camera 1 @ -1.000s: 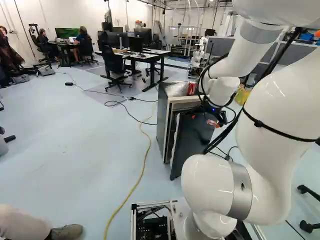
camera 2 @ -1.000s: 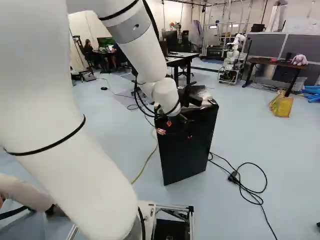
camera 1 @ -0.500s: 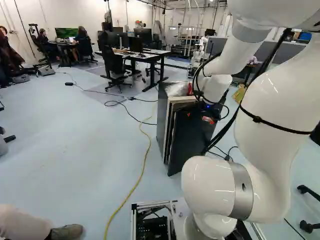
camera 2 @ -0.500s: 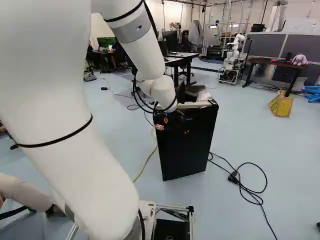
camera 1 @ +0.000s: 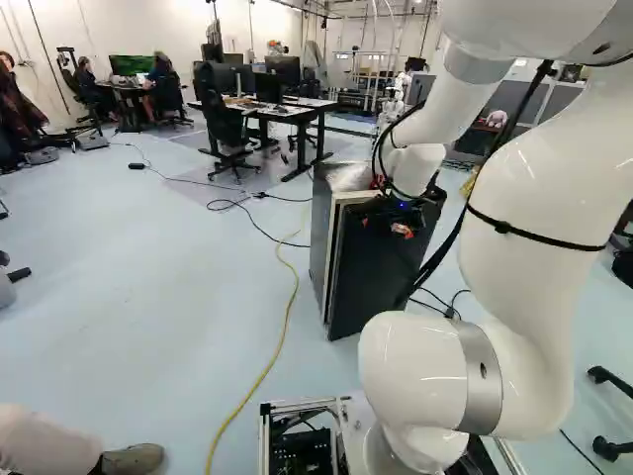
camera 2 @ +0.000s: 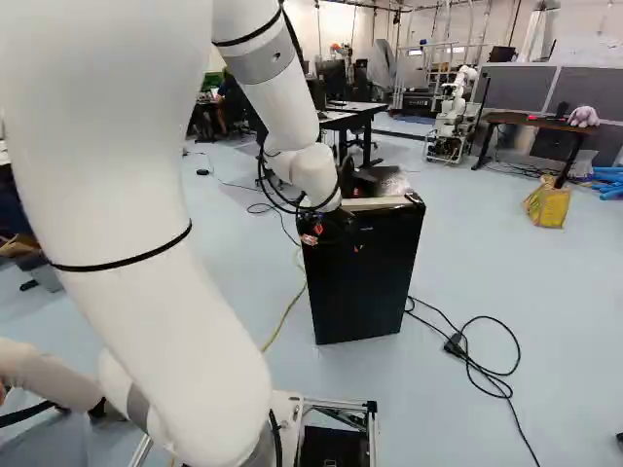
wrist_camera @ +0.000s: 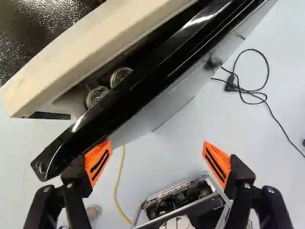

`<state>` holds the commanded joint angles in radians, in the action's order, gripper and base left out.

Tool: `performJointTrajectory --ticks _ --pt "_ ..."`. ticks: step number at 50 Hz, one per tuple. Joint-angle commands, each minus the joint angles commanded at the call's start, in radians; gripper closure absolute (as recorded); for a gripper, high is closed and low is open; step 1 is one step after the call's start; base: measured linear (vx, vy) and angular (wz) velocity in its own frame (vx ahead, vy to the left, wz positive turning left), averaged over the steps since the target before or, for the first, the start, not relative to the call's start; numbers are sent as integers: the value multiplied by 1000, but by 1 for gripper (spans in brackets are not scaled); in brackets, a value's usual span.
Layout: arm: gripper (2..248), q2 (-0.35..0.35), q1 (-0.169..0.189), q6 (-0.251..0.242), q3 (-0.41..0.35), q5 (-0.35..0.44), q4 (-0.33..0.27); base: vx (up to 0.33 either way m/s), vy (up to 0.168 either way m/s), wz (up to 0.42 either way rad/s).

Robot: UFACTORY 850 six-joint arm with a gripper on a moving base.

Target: Grab a drink from the fridge

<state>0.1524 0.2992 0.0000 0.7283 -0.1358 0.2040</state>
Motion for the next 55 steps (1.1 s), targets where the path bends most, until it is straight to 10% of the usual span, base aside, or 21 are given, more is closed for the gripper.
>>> performJointTrajectory --ticks 55 --pt "3 94 -59 0 111 0 0 0 0 0"
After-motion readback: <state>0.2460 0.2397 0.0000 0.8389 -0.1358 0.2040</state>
